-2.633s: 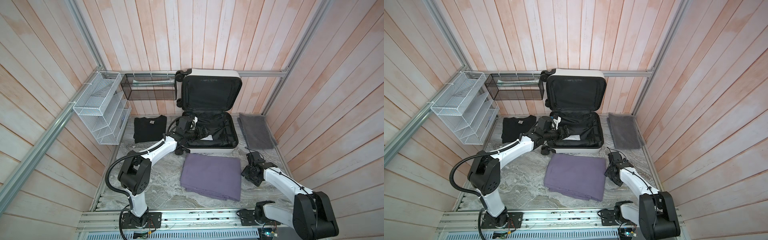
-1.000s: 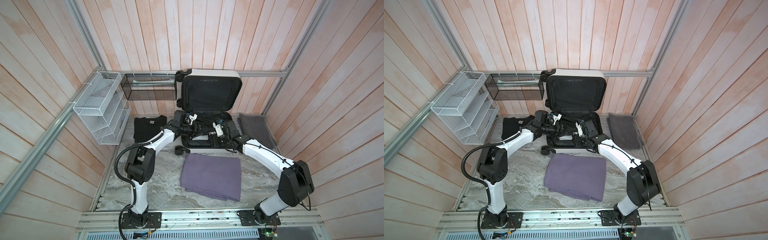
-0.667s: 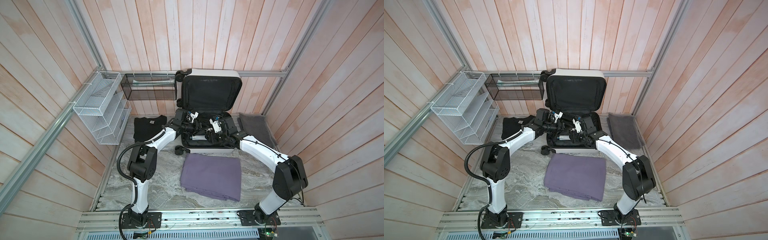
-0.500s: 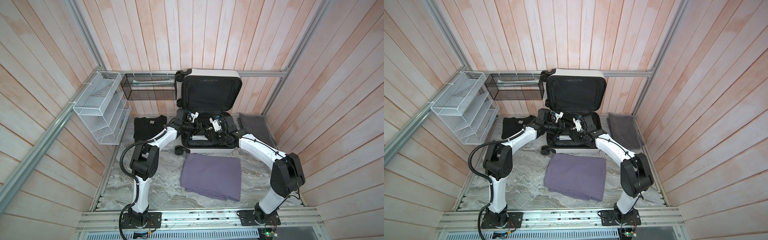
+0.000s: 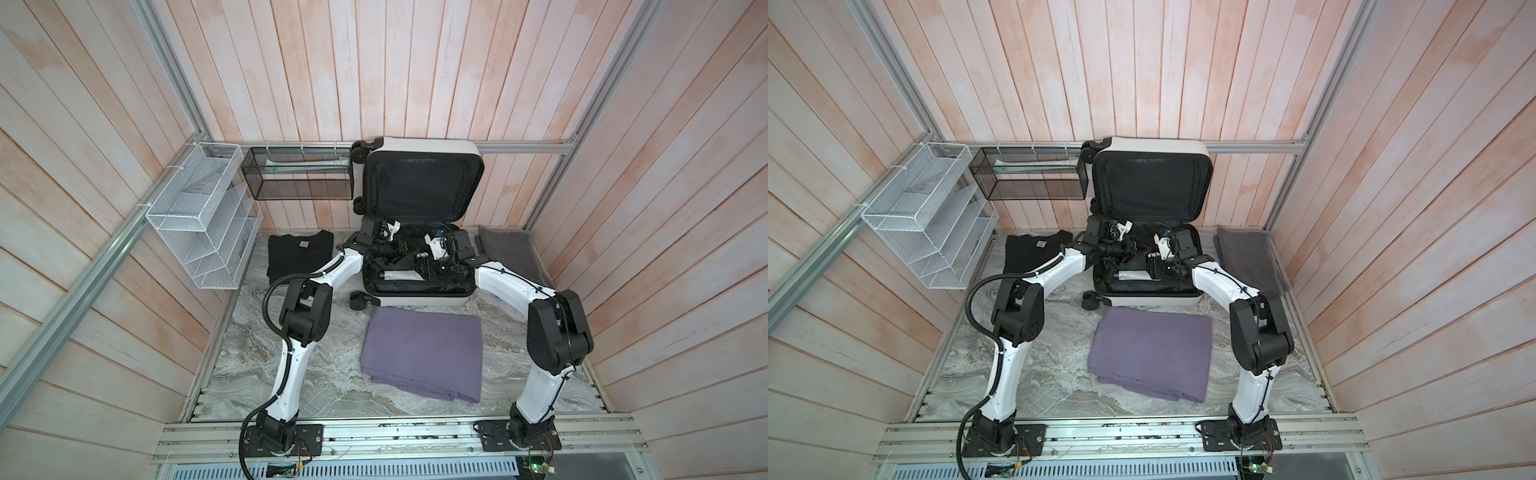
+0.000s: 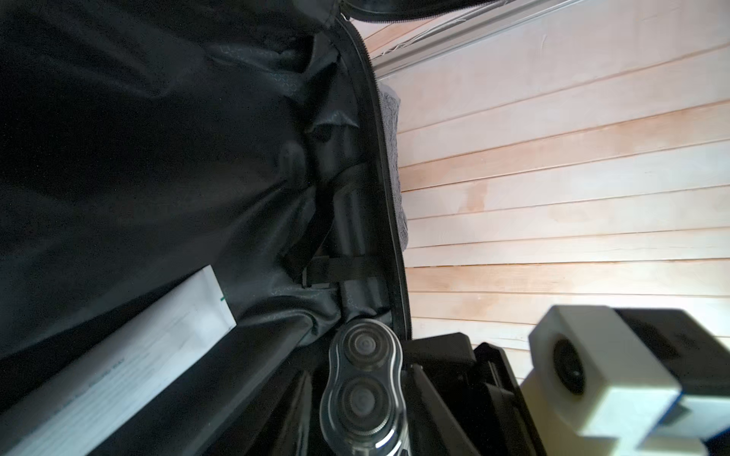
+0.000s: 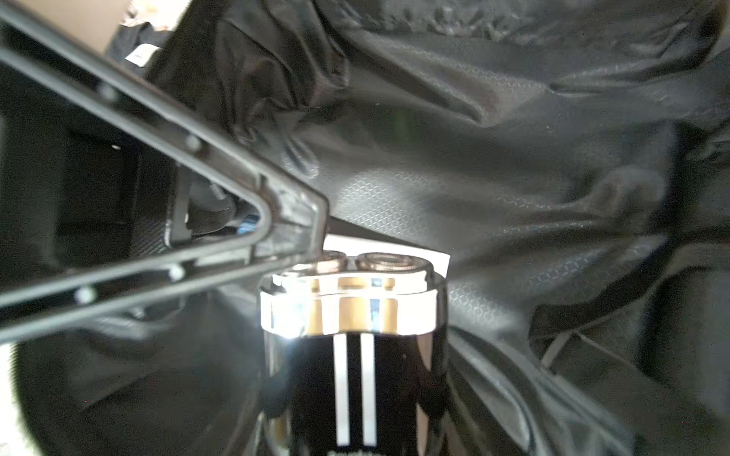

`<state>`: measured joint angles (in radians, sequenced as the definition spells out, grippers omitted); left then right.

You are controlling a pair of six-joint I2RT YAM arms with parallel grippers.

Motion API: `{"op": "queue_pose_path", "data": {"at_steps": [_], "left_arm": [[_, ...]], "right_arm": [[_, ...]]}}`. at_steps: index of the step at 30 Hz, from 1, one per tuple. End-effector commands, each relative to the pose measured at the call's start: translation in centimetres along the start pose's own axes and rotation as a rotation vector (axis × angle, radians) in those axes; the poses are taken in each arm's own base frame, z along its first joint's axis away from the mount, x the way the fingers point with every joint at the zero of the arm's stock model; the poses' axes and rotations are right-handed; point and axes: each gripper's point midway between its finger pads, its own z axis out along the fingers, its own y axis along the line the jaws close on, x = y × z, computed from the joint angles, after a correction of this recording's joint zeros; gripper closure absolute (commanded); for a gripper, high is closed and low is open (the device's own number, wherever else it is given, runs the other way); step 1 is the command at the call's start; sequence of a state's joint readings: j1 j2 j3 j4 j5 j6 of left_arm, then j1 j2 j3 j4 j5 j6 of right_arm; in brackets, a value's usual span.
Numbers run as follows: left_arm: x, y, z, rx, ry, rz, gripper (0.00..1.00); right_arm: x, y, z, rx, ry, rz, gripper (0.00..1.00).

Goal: Pack the luggage
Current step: 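Lower the shaver into the suitcase with the right gripper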

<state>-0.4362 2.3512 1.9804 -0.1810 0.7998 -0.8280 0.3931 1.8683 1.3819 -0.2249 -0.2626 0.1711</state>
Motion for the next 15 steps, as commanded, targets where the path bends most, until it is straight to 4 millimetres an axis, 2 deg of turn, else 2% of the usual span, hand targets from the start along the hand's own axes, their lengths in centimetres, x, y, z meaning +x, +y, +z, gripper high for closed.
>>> {"op": "queue_pose_path", "data": {"at_steps": [1,10,15], "left_arm": [[-0.8,1.5,1.0,-0.022,-0.009,-0.023,0.58],[-1.2,4.9,3.3,-0.053,-0.009,-0.062,0.59],[-1.2,6.2,3.8,-0.076,-0.014,-0.073,0.59]], "right_arm": [[-1.4,-0.5,1.0,-0.027,-0.029,-0.008,0.63],[-0.5,-3.4,4.4,0.021,0.041,0.058,0.64],[-0.1,-4.9,6.2,0.072,0.099,0.087,0.62]]}}
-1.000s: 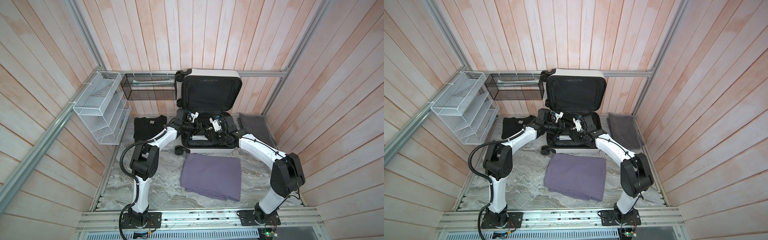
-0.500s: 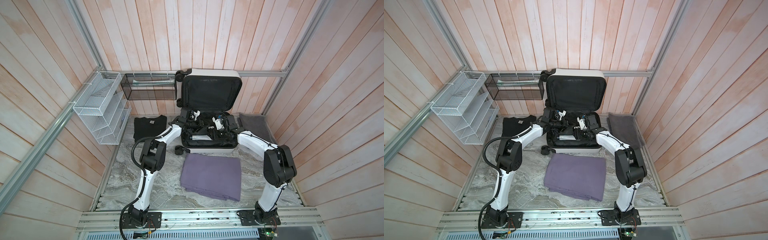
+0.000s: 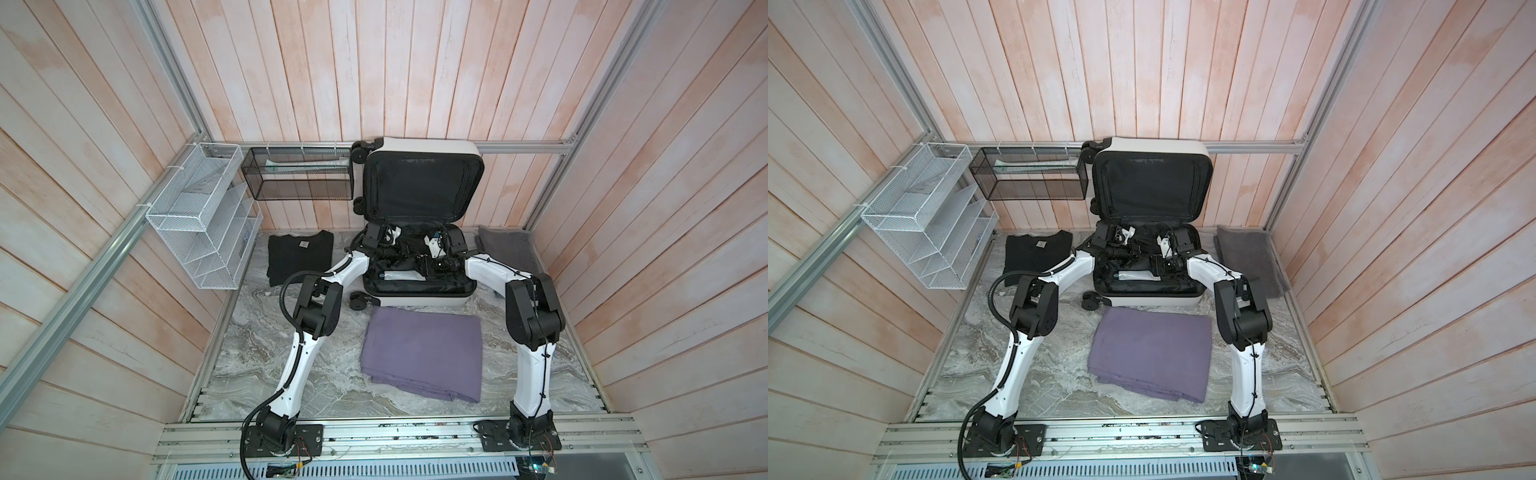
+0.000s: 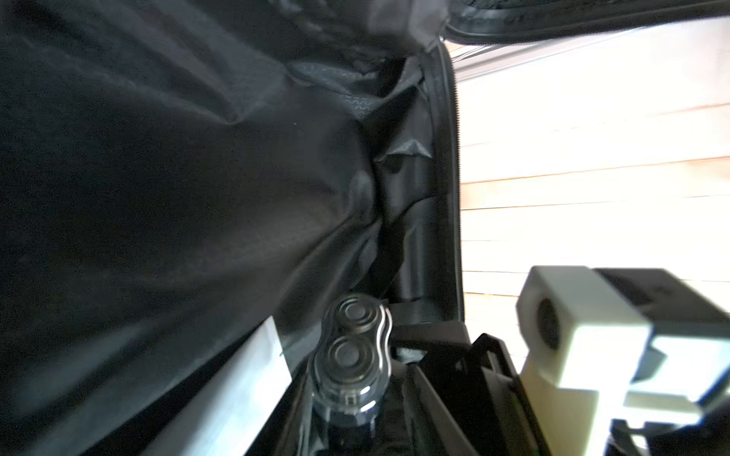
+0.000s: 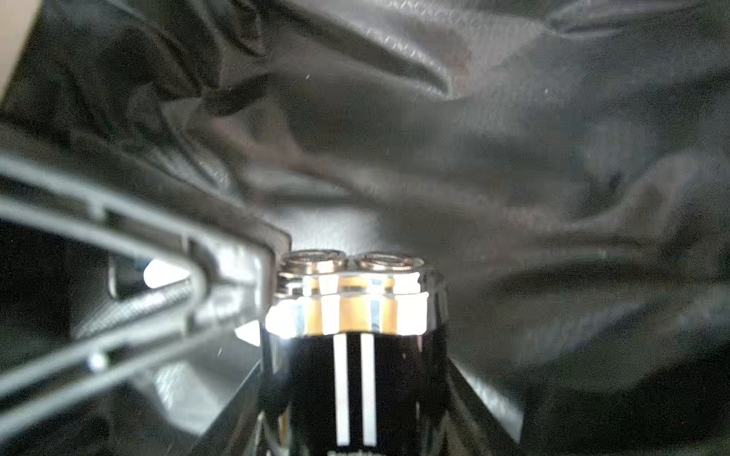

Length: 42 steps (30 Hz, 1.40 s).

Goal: Pack the luggage
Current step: 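Lower the shaver into the suitcase with the right gripper, then move both grippers down to the purple towel's sides and grasp its edges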

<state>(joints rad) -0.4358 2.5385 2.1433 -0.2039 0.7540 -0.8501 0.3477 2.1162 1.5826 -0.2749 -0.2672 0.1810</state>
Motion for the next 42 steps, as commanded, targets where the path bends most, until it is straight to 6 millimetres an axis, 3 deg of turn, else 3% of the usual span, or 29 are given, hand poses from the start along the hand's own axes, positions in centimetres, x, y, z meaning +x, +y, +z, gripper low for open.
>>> {"op": "queue_pose_path", "data": {"at_steps": [1,6,16,22,27,33,37,42], "left_arm": [[-0.2,1.1,0.6,-0.026,-0.005,-0.019,0.59],[-0.2,1.8,0.5,-0.055,-0.013,-0.024,0.49],[-1.9,-0.6,-1.0,-0.077,-0.058,0.018,0.34],[-2.9,-3.0,-3.1,-0.076,-0.089,0.059,0.28],[-3.1,-5.7,-6.0,-0.095,-0.121,0.122,0.22],[-0.8,-7.6,-10.0,-0.129,-0.152,0.183,0.16],[2.1,-7.3,-13.1,-0.162,-0.176,0.193,0.10],[7.3,-6.0,-16.6,-0.184,-0.182,0.167,0.06]], "right_arm": [[-0.3,-0.9,0.7,0.043,0.030,0.027,0.60],[0.1,-1.9,1.8,0.087,0.077,0.049,0.51],[-0.7,-2.8,1.3,0.156,0.103,0.071,0.35],[-2.4,-1.6,-1.4,0.141,0.065,0.064,0.32],[-3.7,0.5,-5.7,0.105,-0.001,0.067,0.32],[-2.0,2.6,-10.5,0.036,-0.071,0.127,0.32],[1.1,3.3,-13.1,-0.009,-0.093,0.185,0.33],[5.5,3.5,-15.8,-0.031,-0.102,0.244,0.33]]}}
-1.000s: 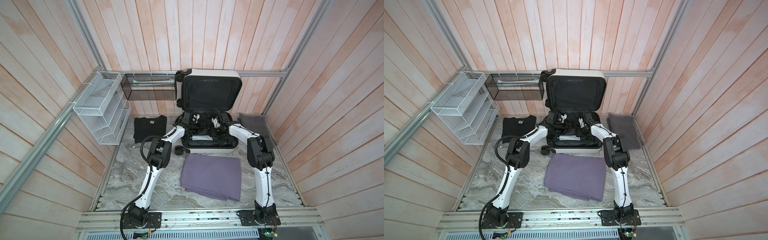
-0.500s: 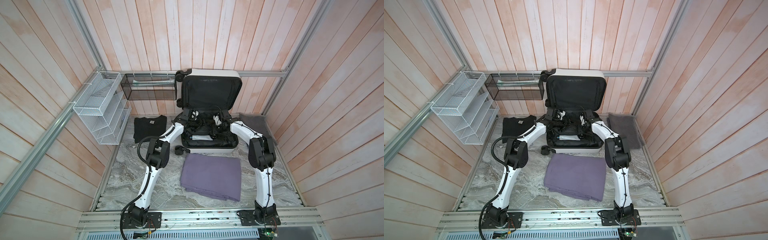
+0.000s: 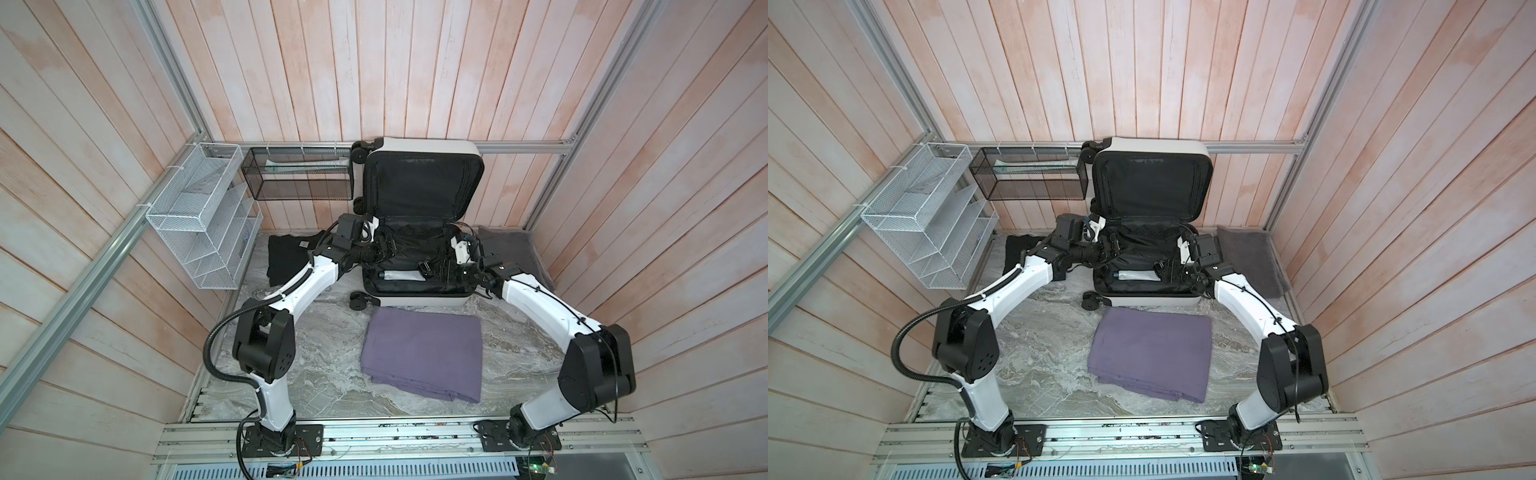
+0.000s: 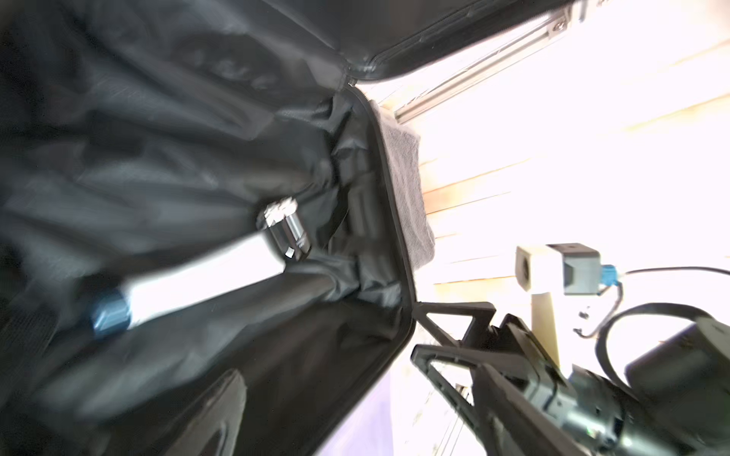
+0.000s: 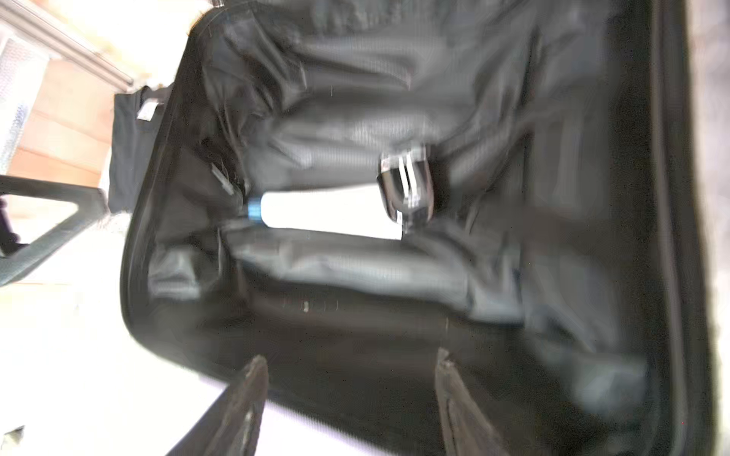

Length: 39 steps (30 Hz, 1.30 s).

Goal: Pack the luggage
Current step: 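Move both grippers down to the purple towel's sides and grasp its edges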

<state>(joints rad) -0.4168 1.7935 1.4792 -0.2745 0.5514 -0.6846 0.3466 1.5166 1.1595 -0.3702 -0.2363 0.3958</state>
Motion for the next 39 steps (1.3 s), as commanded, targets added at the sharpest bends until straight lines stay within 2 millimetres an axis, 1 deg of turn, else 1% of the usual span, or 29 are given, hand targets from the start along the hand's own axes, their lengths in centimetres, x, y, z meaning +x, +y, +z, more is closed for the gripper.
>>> {"op": "queue_pose_path", "data": {"at_steps": [1,5,8,14,16,17,19,23,26,29,39], "left_arm": [[2.8,2.1,-1.9,-0.043,-0.015,0.003,0.06],[7.5,3.9,-4.8,-0.085,0.010,0.002,0.03],[10.7,6.0,-6.2,-0.134,0.035,0.003,0.02],[16.2,9.5,-7.5,-0.167,0.072,-0.022,0.00],[17.5,10.3,-7.8,-0.170,0.080,-0.027,0.00],[18.0,10.5,-7.8,-0.162,0.083,-0.024,0.00],[18.7,10.8,-7.9,-0.149,0.081,-0.019,0.00],[19.6,11.2,-7.6,-0.122,0.085,-0.007,0.00],[19.9,11.3,-7.2,-0.104,0.094,0.002,0.00],[20.2,11.6,-6.9,-0.098,0.107,0.010,0.00],[21.1,12.2,-5.8,-0.067,0.140,0.008,0.00]], "right_arm": [[1.8,0.3,-1.8,-0.037,-0.017,0.059,0.33],[4.3,-0.5,-4.4,-0.025,-0.033,0.095,0.32],[6.7,-1.5,-5.3,-0.023,-0.039,0.138,0.32],[11.7,-3.9,-5.7,-0.003,0.000,0.224,0.28],[12.8,-4.8,-5.9,0.016,0.009,0.252,0.27],[13.5,-5.7,-6.0,0.040,0.014,0.273,0.27],[14.6,-7.4,-6.2,0.086,0.018,0.326,0.24],[16.2,-9.8,-6.6,0.112,0.021,0.411,0.24],[16.8,-10.5,-6.5,0.125,0.025,0.459,0.24],[18.1,-12.0,-6.2,0.188,0.056,0.523,0.24],[20.4,-12.7,-5.3,0.183,0.065,0.594,0.24]]}}
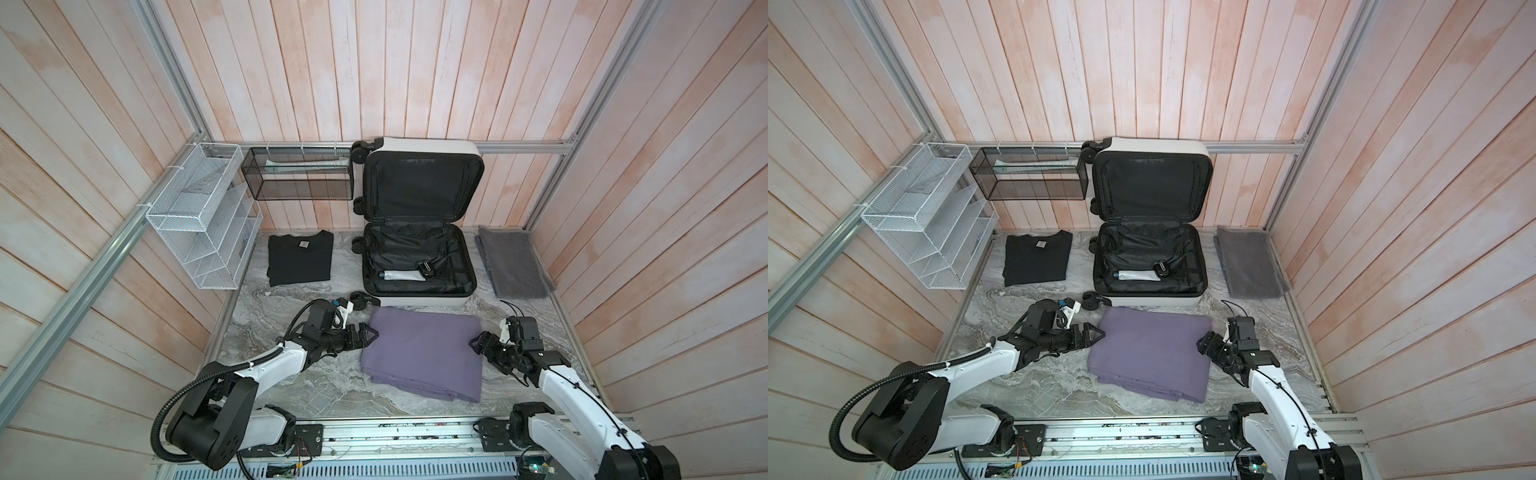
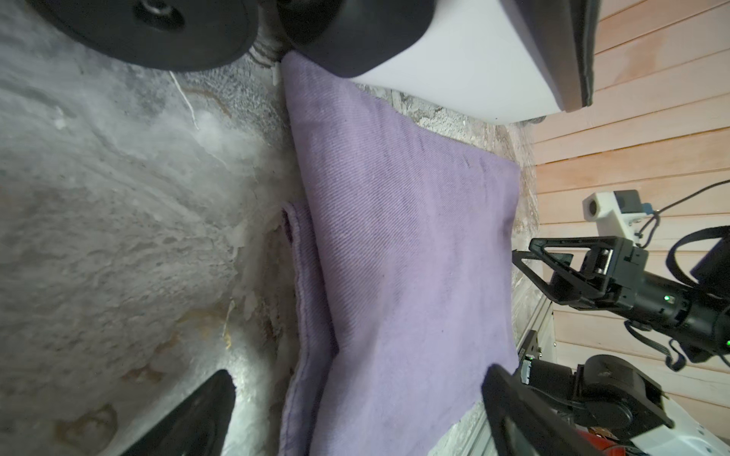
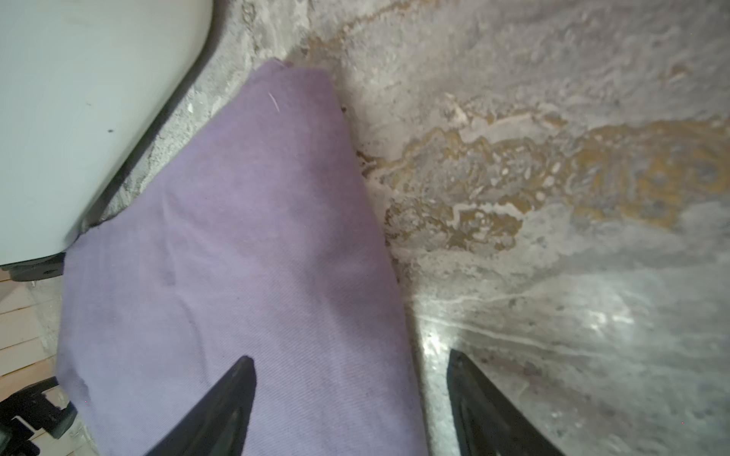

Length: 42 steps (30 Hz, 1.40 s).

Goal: Pack the luggage
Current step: 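Move both grippers down to the purple towel's sides and grasp its edges, then lift the purple towel with both grippers toward the suitcase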

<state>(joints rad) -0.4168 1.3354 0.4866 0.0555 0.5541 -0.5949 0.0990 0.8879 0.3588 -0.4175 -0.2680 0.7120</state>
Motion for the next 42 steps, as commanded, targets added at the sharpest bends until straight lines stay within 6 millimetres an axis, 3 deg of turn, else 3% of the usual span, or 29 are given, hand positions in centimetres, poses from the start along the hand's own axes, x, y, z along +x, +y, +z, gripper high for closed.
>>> {"op": "queue_pose_path", "data": {"at_steps": [1,12,19,24,30,34,42], "left_arm": [[0.0,-0.2,0.4,0.038,0.000,0.027,0.00],[0.9,-0.3,2.2,0.065,0.050,0.025,0.00],[2.5,-0.9,3.9,0.087,0.108,0.033,0.03],[3.1,-0.6,4.5,0.096,0.123,0.013,0.23],[2.9,-1.2,4.3,0.120,0.114,0.009,0.67],[2.1,-2.9,3.6,0.155,0.090,0.026,0.99],[0.4,-6.1,0.0,0.158,-0.006,0.069,1.00]], "right_arm": [[0.3,-0.4,0.2,-0.005,-0.002,0.041,0.24],[1.3,-0.2,1.1,-0.063,0.026,0.058,0.26],[1.6,0.4,1.4,-0.109,0.035,0.048,0.38],[1.7,0.5,1.6,-0.130,0.036,0.046,0.56],[1.3,1.6,1.1,-0.178,0.026,0.015,1.00],[0.7,3.1,0.3,-0.236,0.008,-0.007,1.00],[0.0,6.9,-2.6,-0.372,0.008,-0.065,1.00]]}}
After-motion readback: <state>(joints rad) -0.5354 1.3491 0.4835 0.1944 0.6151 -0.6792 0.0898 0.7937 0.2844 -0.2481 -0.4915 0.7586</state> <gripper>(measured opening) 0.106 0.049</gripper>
